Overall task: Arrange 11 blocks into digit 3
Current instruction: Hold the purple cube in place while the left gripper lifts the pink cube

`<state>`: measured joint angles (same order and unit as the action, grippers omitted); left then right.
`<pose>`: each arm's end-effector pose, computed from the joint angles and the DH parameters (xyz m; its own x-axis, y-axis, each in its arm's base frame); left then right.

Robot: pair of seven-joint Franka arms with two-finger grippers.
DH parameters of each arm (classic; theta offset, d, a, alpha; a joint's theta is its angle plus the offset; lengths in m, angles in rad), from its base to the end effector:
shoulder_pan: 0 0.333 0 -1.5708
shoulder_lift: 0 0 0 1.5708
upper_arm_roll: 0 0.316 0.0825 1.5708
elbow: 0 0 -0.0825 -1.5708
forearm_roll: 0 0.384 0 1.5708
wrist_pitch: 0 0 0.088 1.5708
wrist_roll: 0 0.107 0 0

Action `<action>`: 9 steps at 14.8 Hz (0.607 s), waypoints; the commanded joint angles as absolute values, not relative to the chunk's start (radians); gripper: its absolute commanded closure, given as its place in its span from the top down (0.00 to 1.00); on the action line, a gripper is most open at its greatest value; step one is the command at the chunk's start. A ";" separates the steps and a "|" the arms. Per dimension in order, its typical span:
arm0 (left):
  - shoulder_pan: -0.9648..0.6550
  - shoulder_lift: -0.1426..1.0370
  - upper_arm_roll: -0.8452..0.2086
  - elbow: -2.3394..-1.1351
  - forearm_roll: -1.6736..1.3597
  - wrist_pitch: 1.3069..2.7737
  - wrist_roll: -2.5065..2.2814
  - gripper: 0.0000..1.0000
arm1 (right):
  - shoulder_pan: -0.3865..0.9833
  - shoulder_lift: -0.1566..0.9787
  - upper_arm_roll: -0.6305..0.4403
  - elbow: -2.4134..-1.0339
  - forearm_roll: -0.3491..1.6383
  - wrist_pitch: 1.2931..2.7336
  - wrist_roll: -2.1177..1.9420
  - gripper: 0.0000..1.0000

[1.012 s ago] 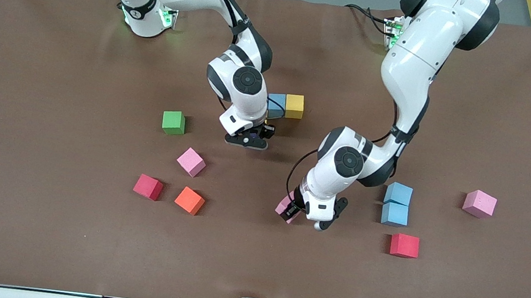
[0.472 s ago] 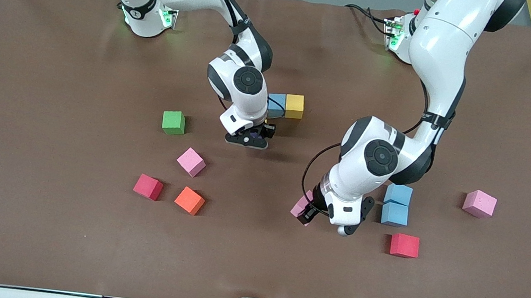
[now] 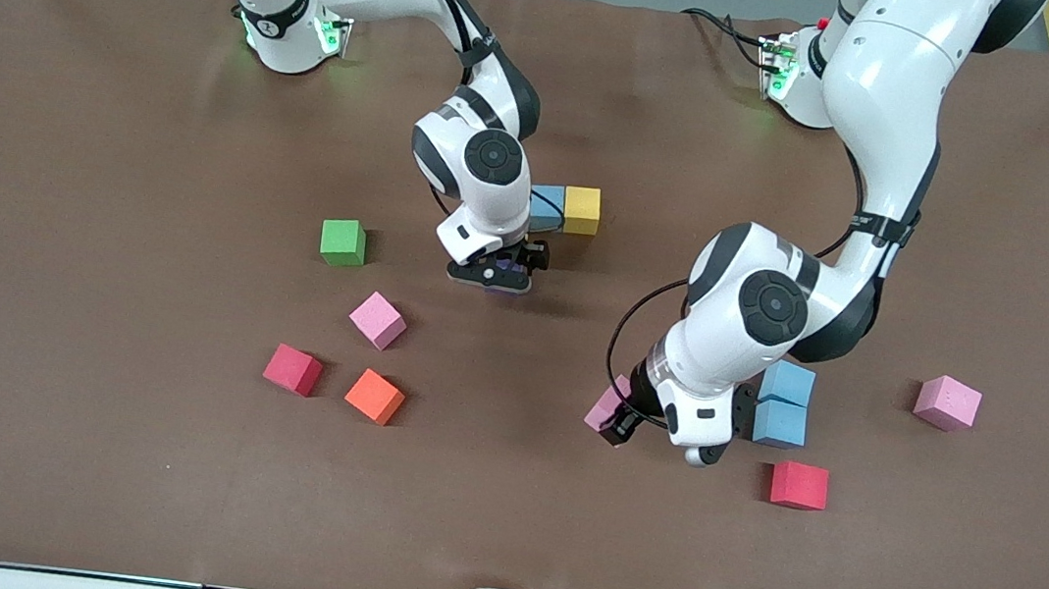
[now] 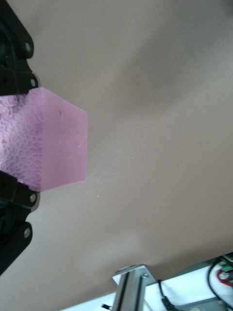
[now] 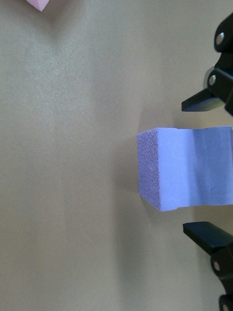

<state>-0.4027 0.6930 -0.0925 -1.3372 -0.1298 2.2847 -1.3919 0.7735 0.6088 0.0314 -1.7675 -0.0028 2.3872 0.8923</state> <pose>0.6737 -0.3480 0.3476 0.5523 0.8237 -0.1283 0.8186 -0.5067 0.2706 0.4609 0.4767 0.2194 0.9958 -0.0909 -0.0055 -0.0910 -0.9957 -0.0187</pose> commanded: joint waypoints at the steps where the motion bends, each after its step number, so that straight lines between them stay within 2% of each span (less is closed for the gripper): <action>1: -0.410 0.643 -0.084 -1.356 -0.140 2.244 -1.454 0.06 | 0.776 0.588 0.029 -1.769 -0.008 2.385 0.904 1.00; 4: -0.414 0.632 -0.084 -1.358 -0.138 2.235 -1.520 0.06 | 0.770 0.580 0.031 -1.724 -0.008 2.338 0.896 1.00; 9: -0.405 0.563 -0.083 -1.356 -0.127 2.125 -1.559 0.06 | 0.718 0.545 0.029 -1.660 -0.006 2.220 0.829 1.00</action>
<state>-0.4050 0.6217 -0.0910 -1.3366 -0.1298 2.1825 -1.5417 0.7551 0.5880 0.0210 -1.6507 -0.0028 2.2617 0.8717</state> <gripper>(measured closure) 0.445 0.000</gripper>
